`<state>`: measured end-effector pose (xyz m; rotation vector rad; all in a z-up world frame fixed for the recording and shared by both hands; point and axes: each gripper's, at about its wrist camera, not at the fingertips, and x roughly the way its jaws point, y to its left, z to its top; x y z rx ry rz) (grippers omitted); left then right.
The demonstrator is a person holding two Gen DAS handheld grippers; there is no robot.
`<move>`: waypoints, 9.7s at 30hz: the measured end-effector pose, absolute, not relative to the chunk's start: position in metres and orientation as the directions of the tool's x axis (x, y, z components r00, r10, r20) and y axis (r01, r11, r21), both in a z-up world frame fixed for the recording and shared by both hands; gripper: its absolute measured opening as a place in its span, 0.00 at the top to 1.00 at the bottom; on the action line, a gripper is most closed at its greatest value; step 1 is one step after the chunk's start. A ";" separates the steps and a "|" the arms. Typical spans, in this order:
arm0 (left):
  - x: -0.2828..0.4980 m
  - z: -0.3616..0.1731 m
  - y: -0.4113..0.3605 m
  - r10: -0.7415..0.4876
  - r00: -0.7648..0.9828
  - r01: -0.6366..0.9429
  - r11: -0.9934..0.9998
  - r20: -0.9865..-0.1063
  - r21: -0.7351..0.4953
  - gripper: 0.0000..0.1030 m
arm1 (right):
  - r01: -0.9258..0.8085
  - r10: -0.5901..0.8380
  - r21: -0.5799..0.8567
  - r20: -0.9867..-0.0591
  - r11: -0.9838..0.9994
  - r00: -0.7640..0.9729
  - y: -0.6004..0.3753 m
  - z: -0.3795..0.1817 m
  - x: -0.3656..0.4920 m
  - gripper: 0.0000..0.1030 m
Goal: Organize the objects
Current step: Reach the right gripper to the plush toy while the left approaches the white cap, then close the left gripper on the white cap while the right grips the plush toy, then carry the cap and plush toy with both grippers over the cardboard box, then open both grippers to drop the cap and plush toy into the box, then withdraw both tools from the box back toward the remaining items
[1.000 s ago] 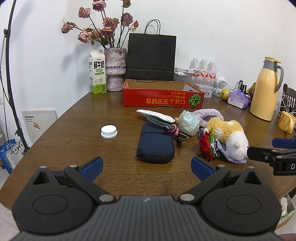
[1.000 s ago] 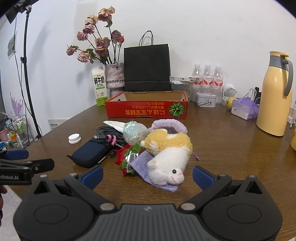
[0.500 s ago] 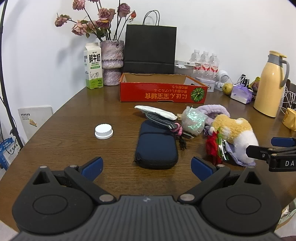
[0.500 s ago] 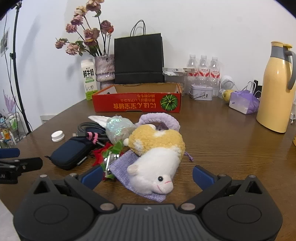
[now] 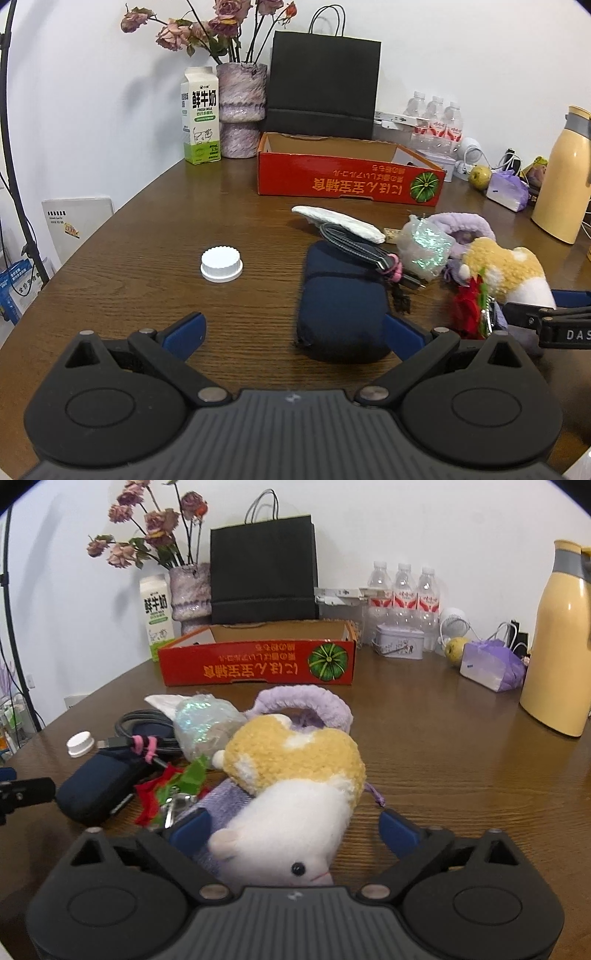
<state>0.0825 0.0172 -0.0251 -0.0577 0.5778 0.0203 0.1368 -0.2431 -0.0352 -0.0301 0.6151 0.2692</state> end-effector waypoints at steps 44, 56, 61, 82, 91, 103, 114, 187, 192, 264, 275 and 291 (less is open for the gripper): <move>0.169 -0.034 0.084 0.111 0.769 -0.144 0.990 -0.630 -0.002 0.00 | -0.237 0.232 0.049 -0.474 0.970 0.849 -0.242 -0.037 0.160 0.50; 0.196 -0.045 0.089 0.133 0.757 -0.163 0.987 -0.639 0.012 0.00 | -0.235 0.222 0.029 -0.461 0.971 0.859 -0.240 -0.036 0.157 0.50; 0.200 -0.048 0.083 0.127 0.763 -0.151 0.988 -0.634 0.017 0.19 | -0.243 0.224 0.019 -0.456 0.970 0.861 -0.238 -0.035 0.155 0.50; 0.182 -0.048 0.067 0.145 0.807 -0.158 0.987 -0.573 0.027 0.61 | -0.246 0.233 0.027 -0.428 0.969 0.873 -0.241 -0.035 0.152 0.50; 0.151 -0.028 0.050 0.150 0.856 -0.156 0.987 -0.495 0.029 0.61 | -0.256 0.254 0.049 -0.399 0.966 0.881 -0.245 -0.033 0.148 0.50; 0.133 0.015 0.009 0.051 0.914 -0.054 0.999 -0.402 0.002 0.61 | -0.284 0.293 0.080 -0.369 0.956 0.882 -0.249 -0.017 0.139 0.50; 0.149 0.047 -0.020 -0.014 0.938 0.005 1.000 -0.347 -0.027 0.61 | -0.315 0.315 0.054 -0.325 0.948 0.892 -0.235 0.013 0.153 0.50; 0.491 0.017 0.014 0.061 0.815 -0.126 0.989 -0.576 -0.073 0.53 | -0.331 0.219 -0.034 -0.685 0.943 0.695 -0.120 0.006 0.520 0.46; 0.486 0.021 0.013 0.037 0.838 -0.109 0.989 -0.544 -0.099 0.00 | -0.326 0.217 -0.048 -0.655 0.944 0.724 -0.123 0.006 0.517 0.06; 0.200 0.064 -0.004 -0.006 0.908 -0.033 0.996 -0.420 -0.086 0.00 | -0.402 0.332 -0.054 -0.471 0.914 0.818 -0.194 0.061 0.221 0.00; 0.144 0.039 0.009 -0.012 0.896 -0.022 0.997 -0.444 -0.072 0.00 | -0.444 0.368 -0.032 -0.507 0.896 0.779 -0.203 0.025 0.151 0.00; 0.093 0.003 0.026 -0.015 0.870 -0.040 0.994 -0.492 -0.100 0.00 | -0.457 0.380 -0.008 -0.541 0.890 0.750 -0.196 -0.013 0.105 0.03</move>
